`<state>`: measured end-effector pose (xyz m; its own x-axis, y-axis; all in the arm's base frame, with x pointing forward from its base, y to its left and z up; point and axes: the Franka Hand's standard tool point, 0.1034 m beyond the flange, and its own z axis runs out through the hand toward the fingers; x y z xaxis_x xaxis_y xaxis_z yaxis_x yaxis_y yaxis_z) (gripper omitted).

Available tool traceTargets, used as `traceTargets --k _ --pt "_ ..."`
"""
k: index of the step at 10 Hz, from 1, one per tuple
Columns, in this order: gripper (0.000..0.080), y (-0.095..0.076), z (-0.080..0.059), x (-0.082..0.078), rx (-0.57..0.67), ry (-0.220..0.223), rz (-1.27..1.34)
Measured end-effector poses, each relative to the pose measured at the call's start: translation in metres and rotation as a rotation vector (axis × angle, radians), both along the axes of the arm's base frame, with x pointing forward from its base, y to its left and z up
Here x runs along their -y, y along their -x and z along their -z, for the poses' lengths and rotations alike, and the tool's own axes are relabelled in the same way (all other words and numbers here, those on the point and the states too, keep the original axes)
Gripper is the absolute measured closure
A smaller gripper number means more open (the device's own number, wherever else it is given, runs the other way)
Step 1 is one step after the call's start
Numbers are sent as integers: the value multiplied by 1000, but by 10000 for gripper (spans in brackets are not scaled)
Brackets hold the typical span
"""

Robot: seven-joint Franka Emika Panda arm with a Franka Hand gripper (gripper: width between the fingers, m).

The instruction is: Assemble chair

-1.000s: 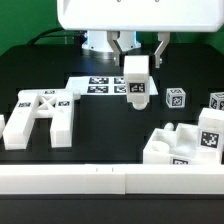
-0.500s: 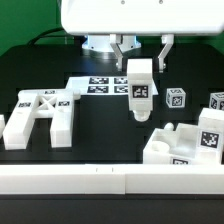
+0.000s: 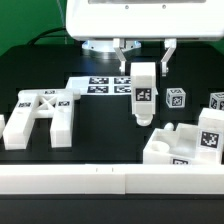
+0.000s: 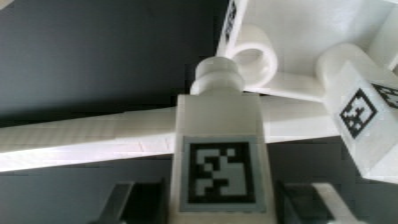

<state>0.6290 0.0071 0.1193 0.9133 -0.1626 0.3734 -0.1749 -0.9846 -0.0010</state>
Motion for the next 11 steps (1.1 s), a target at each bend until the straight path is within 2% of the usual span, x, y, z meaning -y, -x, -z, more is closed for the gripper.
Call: traceTargets --k 2,5,7,8,11 --pt "510 -10 4 -2 -2 26 -53" --pt "510 -11 5 -2 28 31 -53" --pt "510 -16 3 -3 183 59 -63" --pt "510 -16 6 -5 208 62 -60" --pt "510 -15 11 -12 190 59 -66"
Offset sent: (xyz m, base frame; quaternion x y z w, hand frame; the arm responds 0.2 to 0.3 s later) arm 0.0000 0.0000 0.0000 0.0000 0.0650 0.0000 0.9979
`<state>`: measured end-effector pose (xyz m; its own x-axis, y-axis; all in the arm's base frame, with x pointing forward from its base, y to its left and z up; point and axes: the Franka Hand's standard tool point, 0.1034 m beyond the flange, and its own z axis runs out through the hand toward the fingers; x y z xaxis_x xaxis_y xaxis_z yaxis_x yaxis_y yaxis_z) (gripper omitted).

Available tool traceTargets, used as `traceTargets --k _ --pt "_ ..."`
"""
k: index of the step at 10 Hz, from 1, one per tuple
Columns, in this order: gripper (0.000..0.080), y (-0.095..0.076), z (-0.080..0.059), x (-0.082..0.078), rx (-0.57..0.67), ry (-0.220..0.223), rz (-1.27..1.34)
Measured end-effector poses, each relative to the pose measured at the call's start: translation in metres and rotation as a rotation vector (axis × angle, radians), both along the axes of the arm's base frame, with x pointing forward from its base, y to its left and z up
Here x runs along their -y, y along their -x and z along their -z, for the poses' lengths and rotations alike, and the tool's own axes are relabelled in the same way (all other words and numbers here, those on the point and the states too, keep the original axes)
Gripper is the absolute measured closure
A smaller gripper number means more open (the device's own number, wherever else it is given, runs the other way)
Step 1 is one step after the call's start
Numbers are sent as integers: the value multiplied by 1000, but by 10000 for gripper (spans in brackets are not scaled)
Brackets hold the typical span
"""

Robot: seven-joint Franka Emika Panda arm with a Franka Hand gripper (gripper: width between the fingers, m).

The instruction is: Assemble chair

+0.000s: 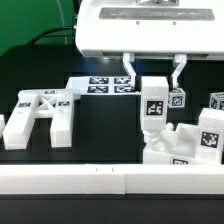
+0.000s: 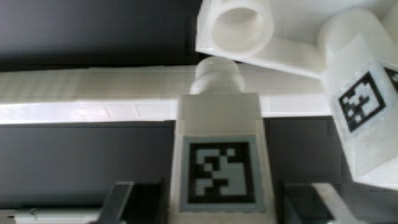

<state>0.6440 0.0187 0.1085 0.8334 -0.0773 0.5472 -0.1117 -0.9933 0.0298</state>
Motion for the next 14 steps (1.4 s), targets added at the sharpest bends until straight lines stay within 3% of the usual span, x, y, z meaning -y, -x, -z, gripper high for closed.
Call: traceTargets --k 4,10,14 --pt "510 5 11 -7 -11 8 -13" --pt "510 3 13 -14 3 13 -28" --pt "509 -1 10 -6 13 35 -48"
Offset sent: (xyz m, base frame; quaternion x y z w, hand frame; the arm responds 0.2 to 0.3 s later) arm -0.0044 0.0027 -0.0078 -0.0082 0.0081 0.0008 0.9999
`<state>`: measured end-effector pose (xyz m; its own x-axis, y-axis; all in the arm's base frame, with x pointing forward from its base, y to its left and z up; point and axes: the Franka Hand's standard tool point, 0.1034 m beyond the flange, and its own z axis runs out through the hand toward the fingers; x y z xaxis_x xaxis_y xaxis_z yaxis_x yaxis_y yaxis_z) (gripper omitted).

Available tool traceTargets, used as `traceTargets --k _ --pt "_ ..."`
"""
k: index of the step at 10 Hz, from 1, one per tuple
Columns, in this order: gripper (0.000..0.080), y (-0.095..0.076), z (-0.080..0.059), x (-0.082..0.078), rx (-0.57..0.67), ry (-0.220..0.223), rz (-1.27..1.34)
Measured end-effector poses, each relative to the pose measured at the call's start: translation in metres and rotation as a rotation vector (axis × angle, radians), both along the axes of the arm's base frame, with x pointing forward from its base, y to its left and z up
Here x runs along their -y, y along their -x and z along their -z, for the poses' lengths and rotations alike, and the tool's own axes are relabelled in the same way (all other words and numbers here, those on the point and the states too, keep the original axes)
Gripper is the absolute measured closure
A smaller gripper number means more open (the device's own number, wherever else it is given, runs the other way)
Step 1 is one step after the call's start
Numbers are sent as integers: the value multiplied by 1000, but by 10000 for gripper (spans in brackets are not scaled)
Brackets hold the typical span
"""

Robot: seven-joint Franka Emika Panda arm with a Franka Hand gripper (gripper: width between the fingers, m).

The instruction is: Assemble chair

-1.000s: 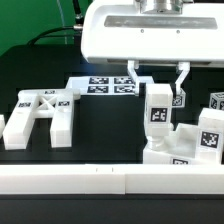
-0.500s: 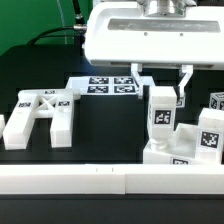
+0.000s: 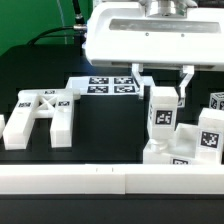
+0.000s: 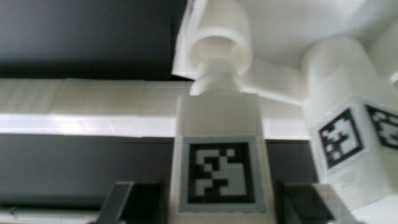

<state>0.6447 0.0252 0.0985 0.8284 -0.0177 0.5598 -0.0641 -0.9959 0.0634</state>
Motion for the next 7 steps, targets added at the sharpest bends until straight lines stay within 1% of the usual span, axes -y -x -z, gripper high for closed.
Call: traceTargets --k 3,5,7 --pt "509 1 1 -1 -2 1 -3" --pt "509 6 2 -6 -3 0 -10" --pt "509 8 1 -10 -4 -1 -13"
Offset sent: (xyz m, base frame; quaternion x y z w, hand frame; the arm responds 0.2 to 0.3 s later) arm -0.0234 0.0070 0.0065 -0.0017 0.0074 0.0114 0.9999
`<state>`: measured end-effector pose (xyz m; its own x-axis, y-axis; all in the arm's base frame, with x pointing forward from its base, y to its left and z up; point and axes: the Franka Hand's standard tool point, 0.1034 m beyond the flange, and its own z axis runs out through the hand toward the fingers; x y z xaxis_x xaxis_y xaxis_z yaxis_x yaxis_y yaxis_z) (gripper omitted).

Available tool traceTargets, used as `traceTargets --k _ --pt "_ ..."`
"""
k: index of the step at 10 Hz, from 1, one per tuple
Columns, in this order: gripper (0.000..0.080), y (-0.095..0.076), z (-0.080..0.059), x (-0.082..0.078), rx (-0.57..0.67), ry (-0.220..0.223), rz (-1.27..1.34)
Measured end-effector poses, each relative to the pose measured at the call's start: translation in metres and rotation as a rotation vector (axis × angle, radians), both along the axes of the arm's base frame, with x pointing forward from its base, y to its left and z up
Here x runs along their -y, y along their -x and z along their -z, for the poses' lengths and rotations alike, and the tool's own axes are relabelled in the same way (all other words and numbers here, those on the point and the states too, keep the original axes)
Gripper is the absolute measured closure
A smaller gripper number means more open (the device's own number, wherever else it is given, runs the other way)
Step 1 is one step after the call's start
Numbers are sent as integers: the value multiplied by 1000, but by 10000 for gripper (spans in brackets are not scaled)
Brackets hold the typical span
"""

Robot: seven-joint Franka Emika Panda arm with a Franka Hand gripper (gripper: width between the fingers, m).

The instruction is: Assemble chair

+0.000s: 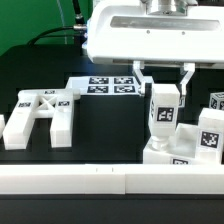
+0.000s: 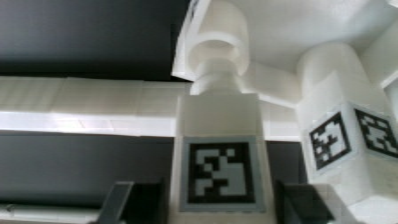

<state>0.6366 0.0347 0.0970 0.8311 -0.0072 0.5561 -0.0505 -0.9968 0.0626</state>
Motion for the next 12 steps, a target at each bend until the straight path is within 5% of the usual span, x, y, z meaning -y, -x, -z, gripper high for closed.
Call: traceTargets --k 12 --pt "509 4 8 3 -7 21 -19"
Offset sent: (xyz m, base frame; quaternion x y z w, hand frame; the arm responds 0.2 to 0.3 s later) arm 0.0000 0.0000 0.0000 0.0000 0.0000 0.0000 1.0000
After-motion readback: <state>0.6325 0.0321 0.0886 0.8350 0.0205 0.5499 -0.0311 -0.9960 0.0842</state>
